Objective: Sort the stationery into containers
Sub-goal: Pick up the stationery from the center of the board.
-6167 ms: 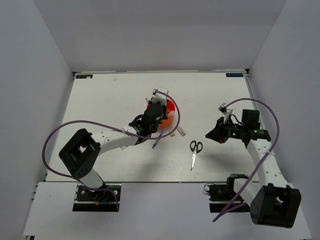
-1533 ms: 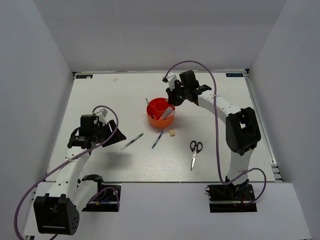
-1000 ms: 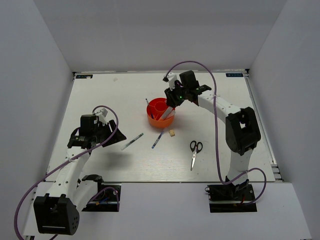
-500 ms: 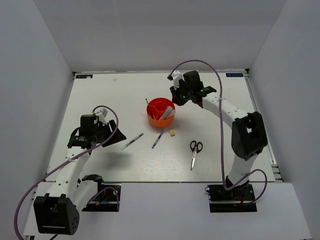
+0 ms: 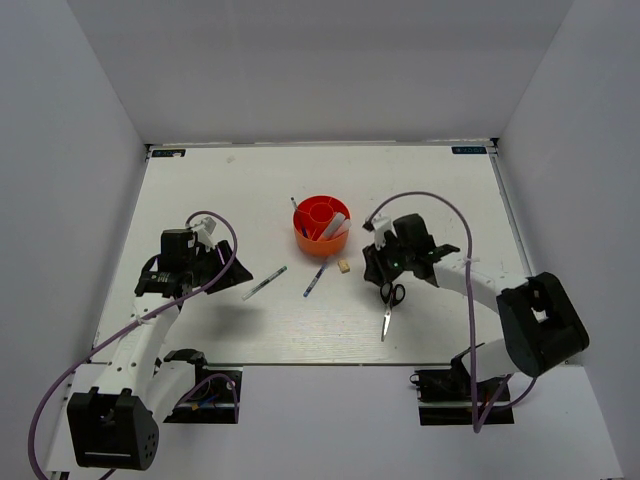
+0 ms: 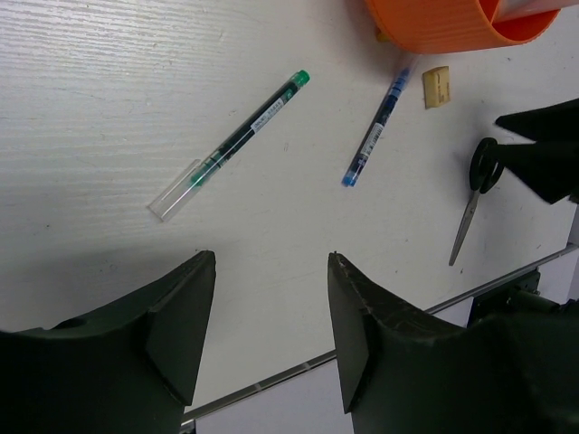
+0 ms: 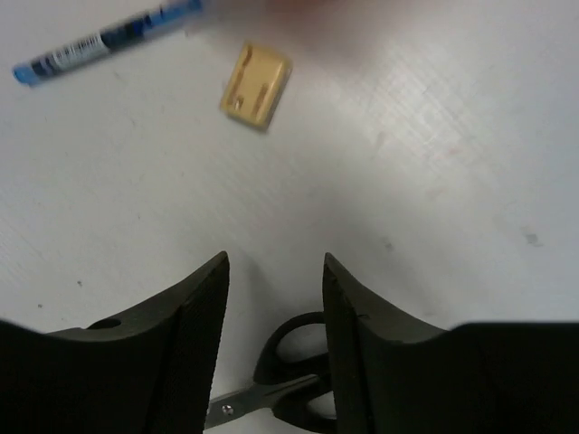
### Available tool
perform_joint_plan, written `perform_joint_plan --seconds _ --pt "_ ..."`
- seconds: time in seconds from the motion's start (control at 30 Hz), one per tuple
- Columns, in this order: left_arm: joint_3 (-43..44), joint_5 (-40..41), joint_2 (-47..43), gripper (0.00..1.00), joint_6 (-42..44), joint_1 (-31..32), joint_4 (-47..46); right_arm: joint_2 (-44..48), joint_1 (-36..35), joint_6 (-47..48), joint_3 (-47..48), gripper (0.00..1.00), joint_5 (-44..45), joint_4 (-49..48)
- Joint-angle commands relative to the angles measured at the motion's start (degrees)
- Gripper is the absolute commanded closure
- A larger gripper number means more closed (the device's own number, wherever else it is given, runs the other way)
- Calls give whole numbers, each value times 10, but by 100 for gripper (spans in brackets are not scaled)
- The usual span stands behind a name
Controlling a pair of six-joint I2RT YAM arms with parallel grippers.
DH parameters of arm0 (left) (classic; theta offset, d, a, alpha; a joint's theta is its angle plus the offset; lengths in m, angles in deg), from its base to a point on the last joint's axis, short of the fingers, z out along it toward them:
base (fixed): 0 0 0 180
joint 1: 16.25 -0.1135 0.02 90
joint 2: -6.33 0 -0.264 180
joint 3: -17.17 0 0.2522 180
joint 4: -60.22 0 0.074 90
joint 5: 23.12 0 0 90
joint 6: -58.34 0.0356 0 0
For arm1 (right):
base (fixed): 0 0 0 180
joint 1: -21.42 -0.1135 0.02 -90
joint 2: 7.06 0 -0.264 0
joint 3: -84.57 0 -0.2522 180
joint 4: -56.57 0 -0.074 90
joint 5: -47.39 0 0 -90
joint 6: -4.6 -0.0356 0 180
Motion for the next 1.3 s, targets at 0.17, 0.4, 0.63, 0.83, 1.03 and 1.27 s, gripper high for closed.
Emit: perform_joint_plan --seconds 0.17,0.4,0.63,0.83,1.03,1.27 --pt "-1 -5 -4 37 7 -3 -5 -54 -45 -91 -28 47 20 -156" --pt "0 -7 5 37 8 -1 -3 -95 -85 -111 -31 42 88 -211" --pt "-1 -4 6 37 8 -3 -2 -144 -115 -121 -19 42 146 -265" --pt "0 -7 8 37 9 -2 -3 -176 -131 -132 -15 46 200 -273" --pt "1 -4 9 37 9 -3 -2 -159 -141 -110 -43 74 231 -269" --pt "1 0 7 37 11 -3 -1 -89 -140 -80 -65 100 244 -232"
